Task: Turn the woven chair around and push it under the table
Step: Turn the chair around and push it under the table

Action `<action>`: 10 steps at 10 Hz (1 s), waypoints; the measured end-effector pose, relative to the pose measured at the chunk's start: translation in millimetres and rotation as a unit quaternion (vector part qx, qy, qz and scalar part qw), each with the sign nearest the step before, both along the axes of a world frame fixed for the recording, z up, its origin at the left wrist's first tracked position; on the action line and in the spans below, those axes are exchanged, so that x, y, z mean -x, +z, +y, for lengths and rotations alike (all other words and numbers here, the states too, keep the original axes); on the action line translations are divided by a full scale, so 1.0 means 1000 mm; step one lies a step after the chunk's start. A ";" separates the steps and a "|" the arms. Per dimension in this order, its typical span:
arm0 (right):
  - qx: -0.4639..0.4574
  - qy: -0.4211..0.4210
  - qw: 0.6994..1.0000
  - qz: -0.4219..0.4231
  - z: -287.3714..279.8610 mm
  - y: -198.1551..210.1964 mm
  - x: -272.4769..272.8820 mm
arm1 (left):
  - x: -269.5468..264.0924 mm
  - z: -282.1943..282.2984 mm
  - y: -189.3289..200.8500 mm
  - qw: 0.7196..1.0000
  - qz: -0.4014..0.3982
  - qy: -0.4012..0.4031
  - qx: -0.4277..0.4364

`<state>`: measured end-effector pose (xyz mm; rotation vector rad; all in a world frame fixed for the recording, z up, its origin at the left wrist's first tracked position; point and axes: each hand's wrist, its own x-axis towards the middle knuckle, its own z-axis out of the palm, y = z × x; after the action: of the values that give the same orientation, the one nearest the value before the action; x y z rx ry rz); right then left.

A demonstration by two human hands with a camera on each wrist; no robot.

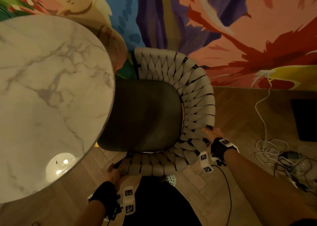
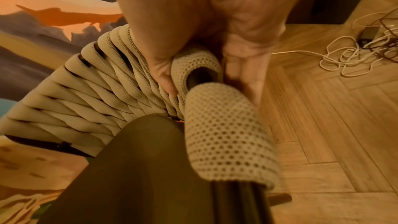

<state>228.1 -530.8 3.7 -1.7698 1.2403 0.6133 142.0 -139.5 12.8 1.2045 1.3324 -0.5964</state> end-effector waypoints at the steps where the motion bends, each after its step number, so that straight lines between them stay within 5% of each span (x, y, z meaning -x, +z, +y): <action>1: -0.013 -0.018 1.000 0.000 -0.008 -0.002 0.014 | 0.011 -0.007 0.003 1.000 -0.002 0.009 0.003; 3: -0.109 -0.097 0.987 -0.060 -0.004 0.005 0.052 | 0.017 -0.003 -0.005 0.998 0.024 0.047 0.026; 4: -0.232 -0.186 0.955 -0.006 0.027 0.014 0.083 | 0.020 -0.003 -0.010 0.997 0.023 0.014 0.077; 5: -0.259 -0.230 0.938 0.011 0.049 0.020 0.090 | 0.017 -0.008 -0.009 0.997 -0.005 0.002 0.082; 10: -0.190 -0.144 0.965 -0.107 0.050 0.070 0.102 | 0.014 -0.023 0.045 0.995 -0.045 -0.074 0.054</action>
<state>126.5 -481.1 74.1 -1.2721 1.1154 0.4431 128.2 -162.6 57.9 1.2335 1.1279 -0.7034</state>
